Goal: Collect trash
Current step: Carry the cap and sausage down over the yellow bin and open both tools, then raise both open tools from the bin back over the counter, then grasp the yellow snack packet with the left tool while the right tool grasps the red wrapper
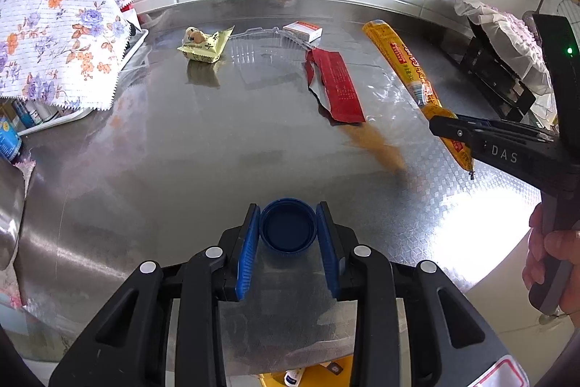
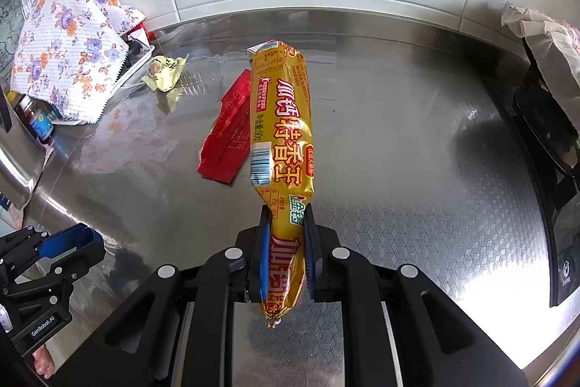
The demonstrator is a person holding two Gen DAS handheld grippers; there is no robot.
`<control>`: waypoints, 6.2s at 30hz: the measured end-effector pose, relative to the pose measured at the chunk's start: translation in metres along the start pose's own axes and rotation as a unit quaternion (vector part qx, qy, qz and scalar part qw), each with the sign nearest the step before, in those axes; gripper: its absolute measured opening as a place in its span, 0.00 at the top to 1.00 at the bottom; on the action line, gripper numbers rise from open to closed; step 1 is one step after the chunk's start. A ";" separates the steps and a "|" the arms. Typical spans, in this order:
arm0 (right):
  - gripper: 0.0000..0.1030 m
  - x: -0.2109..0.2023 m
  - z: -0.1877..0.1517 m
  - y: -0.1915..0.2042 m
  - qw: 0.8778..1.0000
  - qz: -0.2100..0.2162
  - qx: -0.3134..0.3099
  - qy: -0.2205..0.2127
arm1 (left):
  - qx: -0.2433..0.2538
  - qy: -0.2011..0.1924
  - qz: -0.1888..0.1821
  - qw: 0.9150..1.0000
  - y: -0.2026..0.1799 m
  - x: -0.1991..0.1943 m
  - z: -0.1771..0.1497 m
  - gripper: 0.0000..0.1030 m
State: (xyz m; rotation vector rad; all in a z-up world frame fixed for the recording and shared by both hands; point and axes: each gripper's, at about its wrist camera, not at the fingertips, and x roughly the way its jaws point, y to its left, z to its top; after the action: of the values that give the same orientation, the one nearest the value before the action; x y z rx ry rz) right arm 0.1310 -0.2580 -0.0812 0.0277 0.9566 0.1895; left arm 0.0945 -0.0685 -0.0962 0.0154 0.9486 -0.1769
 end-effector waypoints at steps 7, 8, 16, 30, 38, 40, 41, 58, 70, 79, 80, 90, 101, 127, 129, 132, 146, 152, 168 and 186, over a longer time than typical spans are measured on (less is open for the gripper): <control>0.84 -0.041 -0.032 0.015 1.000 0.015 -0.011 -0.020 | 0.023 -0.012 -0.013 1.000 -0.004 -0.026 -0.013 0.69; 0.84 -0.046 -0.038 0.017 1.000 0.015 -0.011 -0.021 | 0.028 -0.013 -0.015 0.999 -0.005 -0.030 -0.016 0.69; 0.84 -0.103 -0.104 0.041 0.999 0.021 -0.022 -0.028 | 0.076 -0.012 -0.034 0.997 -0.016 -0.071 -0.063 0.69; 0.84 -0.144 -0.222 0.086 0.997 0.044 -0.049 0.027 | 0.126 0.043 -0.054 0.990 -0.020 -0.086 -0.157 0.69; 0.84 -0.113 -0.264 0.088 0.993 0.058 -0.053 0.085 | 0.119 0.078 -0.067 0.988 -0.017 -0.054 -0.189 0.69; 0.84 -0.098 -0.275 0.084 0.991 0.061 -0.054 0.104 | 0.120 0.092 -0.069 0.986 -0.017 -0.040 -0.195 0.69; 0.84 -0.089 -0.280 0.081 0.990 0.063 -0.052 0.115 | 0.120 0.097 -0.068 0.986 -0.017 -0.033 -0.199 0.69; 0.83 0.040 -0.329 0.053 0.961 0.102 -0.080 0.245 | 0.167 0.205 -0.064 0.962 -0.030 0.099 -0.255 0.69; 0.83 0.084 -0.337 0.039 0.955 0.118 -0.071 0.264 | 0.151 0.220 -0.063 0.962 -0.031 0.136 -0.252 0.69; 0.43 0.095 -0.333 0.036 0.959 0.124 -0.056 0.249 | 0.128 0.225 -0.044 0.965 -0.026 0.145 -0.260 0.34; 0.43 0.095 -0.333 0.036 0.959 0.122 -0.055 0.248 | 0.126 0.226 -0.045 0.965 -0.027 0.144 -0.262 0.33; 0.43 0.086 -0.329 0.029 0.961 0.120 -0.049 0.245 | 0.126 0.227 -0.044 0.965 -0.027 0.149 -0.254 0.34; 0.43 0.063 -0.317 0.032 0.966 0.113 -0.047 0.230 | 0.121 0.211 -0.049 0.969 -0.026 0.122 -0.242 0.34; 0.43 -0.132 -0.218 0.065 0.996 0.070 -0.023 0.052 | 0.095 0.043 -0.066 0.992 -0.016 -0.094 -0.166 0.33; 0.43 -0.142 -0.207 0.067 0.997 0.070 -0.016 0.033 | 0.093 0.027 -0.066 0.993 -0.011 -0.101 -0.158 0.32; 0.43 -0.146 -0.187 0.071 0.998 0.063 -0.012 0.012 | 0.088 0.011 -0.060 0.994 -0.004 -0.112 -0.138 0.32; 0.43 -0.085 -0.059 0.055 0.999 0.048 0.007 -0.017 | 0.037 -0.001 -0.019 0.999 0.038 -0.066 -0.030 0.31; 0.43 -0.036 -0.013 0.043 0.999 0.048 0.020 -0.001 | 0.020 0.004 0.010 1.000 0.051 -0.031 0.019 0.31; 0.32 0.059 0.061 0.037 0.997 0.006 0.070 0.016 | 0.012 0.008 0.009 1.000 0.096 0.060 0.148 0.24; 0.32 0.110 0.079 0.046 0.997 -0.059 0.050 0.028 | 0.015 0.051 -0.011 0.999 0.119 0.144 0.178 0.25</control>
State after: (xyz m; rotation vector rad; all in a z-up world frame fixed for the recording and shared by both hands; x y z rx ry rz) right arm 0.2500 -0.1887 -0.1199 0.0589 1.0203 0.0333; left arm 0.3390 0.0122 -0.1163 0.0417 1.0491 -0.2121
